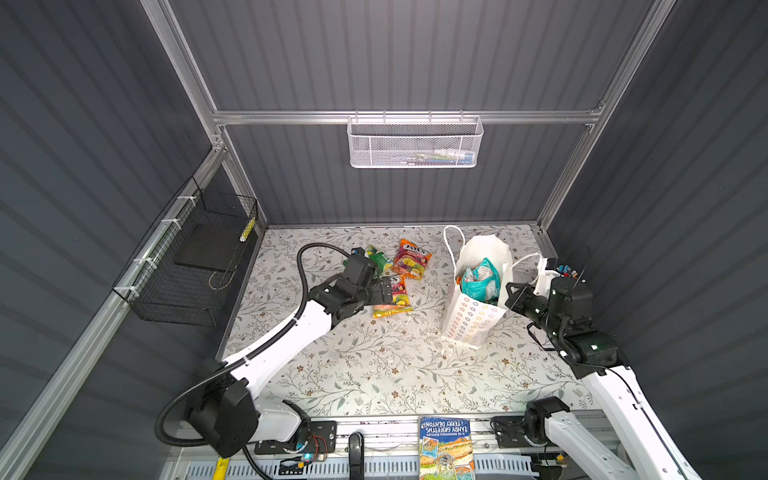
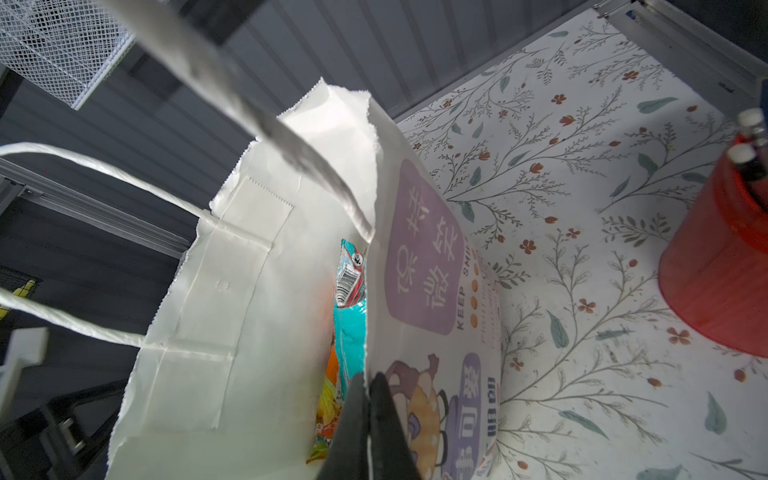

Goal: Place the snacks into the paper bag

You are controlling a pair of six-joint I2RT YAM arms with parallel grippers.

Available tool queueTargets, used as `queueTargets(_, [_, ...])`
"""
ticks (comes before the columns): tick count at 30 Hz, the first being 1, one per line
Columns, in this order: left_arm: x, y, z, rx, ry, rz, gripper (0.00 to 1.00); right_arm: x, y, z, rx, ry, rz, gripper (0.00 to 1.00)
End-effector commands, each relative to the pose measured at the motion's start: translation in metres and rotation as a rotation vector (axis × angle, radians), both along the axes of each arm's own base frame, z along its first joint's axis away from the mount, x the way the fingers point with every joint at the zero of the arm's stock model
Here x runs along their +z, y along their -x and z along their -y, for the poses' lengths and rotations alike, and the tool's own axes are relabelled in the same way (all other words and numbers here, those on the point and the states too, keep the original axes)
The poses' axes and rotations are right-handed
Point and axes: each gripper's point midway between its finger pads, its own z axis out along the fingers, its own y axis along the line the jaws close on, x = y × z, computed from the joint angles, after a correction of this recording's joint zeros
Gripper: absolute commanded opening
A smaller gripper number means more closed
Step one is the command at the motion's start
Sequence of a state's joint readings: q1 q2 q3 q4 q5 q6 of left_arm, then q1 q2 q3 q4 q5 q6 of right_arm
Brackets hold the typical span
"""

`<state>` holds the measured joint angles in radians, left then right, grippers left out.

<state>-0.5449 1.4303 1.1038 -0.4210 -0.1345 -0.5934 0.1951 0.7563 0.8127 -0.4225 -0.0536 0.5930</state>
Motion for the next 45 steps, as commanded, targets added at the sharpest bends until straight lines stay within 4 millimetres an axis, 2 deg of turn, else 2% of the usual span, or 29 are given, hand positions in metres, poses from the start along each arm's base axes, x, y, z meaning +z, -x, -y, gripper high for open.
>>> queueTargets(1, [-0.006, -0.034, -0.002, 0.04, 0.167, -0.017, 1.0, -0.006, 0.0, -0.009, 0.05, -0.002, -0.005, 0.0])
queueTargets(4, [-0.031, -0.058, -0.016, 0.076, 0.203, -0.063, 1.0, -0.005, 0.003, -0.018, 0.101, -0.028, -0.008, 0.0])
queueTargets(7, [-0.052, -0.076, -0.028, 0.108, 0.261, -0.095, 0.99, -0.004, 0.004, -0.017, 0.1, -0.03, 0.003, 0.0])
queueTargets(13, [-0.079, -0.099, -0.031, 0.137, 0.318, -0.122, 0.98, -0.001, 0.004, -0.016, 0.092, -0.024, 0.012, 0.0])
queueTargets(16, [-0.103, -0.105, -0.022, 0.151, 0.373, -0.171, 0.96, -0.004, 0.003, -0.014, 0.082, -0.017, 0.006, 0.0])
queueTargets(20, [-0.128, -0.111, -0.011, 0.172, 0.476, -0.198, 0.89, -0.008, 0.004, -0.021, 0.116, -0.037, -0.01, 0.0])
queueTargets(26, [-0.151, -0.121, -0.012, 0.244, 0.506, -0.215, 0.78, -0.009, 0.004, -0.018, 0.104, -0.027, -0.009, 0.0])
queueTargets(29, [-0.162, -0.124, -0.012, 0.28, 0.541, -0.222, 0.71, -0.005, 0.005, -0.017, 0.1, -0.021, 0.006, 0.0])
queueTargets(32, [-0.172, -0.124, -0.013, 0.31, 0.557, -0.223, 0.68, -0.001, 0.008, -0.013, 0.088, -0.011, 0.022, 0.0])
queueTargets(39, [-0.183, -0.132, -0.011, 0.353, 0.583, -0.215, 0.47, 0.008, 0.014, -0.006, 0.062, 0.008, 0.059, 0.0])
queueTargets(43, [-0.185, -0.132, -0.009, 0.354, 0.581, -0.211, 0.18, 0.004, 0.012, -0.008, 0.068, 0.006, 0.046, 0.0])
queueTargets(45, [-0.181, -0.133, -0.005, 0.334, 0.592, -0.198, 0.07, 0.002, 0.011, -0.009, 0.073, 0.006, 0.039, 0.0])
